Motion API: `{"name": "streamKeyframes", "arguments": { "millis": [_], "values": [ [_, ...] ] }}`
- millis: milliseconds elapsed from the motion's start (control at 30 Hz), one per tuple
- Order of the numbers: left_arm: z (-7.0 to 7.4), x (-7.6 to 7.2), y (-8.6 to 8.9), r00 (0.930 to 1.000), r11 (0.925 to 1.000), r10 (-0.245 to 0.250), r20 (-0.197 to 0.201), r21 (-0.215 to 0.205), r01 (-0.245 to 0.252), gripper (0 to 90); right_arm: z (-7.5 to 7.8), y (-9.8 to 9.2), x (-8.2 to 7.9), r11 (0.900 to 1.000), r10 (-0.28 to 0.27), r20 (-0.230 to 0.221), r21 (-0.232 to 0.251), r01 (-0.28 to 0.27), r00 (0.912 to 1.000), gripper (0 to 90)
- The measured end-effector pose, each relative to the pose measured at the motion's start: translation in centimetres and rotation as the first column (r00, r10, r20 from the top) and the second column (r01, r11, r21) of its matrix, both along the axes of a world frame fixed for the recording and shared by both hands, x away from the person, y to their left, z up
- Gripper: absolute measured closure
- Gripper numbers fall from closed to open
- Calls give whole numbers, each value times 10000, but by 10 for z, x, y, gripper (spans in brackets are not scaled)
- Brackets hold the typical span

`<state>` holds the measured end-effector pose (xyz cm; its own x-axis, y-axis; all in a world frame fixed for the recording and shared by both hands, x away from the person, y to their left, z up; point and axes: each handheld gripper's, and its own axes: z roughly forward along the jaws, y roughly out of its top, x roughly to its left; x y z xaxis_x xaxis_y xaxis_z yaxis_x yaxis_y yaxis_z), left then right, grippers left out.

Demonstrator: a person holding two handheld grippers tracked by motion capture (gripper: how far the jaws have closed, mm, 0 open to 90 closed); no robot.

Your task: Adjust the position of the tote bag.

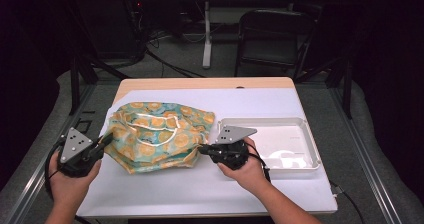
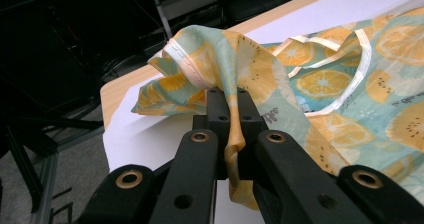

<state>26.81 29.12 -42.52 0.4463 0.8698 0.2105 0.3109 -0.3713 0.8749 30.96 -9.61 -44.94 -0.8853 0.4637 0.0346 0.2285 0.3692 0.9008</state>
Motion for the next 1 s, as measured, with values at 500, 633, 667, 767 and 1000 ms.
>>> {"name": "streamKeyframes", "arguments": {
  "millis": [500,633,667,767,1000],
  "values": [
    [20,9,-3,9995,9998,-29,309,220,22,893,22,0,7,9997,-152,418,181,145,9990,900],
    [25,11,-4,9993,9997,1,367,244,-10,893,29,1,9,9998,-183,594,137,175,9981,900],
    [26,12,-3,9992,9996,5,404,286,-17,893,31,1,10,9997,-200,608,139,192,9979,900],
    [30,13,-3,9991,9996,36,431,284,-48,893,34,1,11,9995,-243,661,196,230,9975,900],
    [34,17,-1,9988,9993,103,479,363,-121,893,43,1,16,9991,-347,740,266,329,9967,900]
  ]
}}
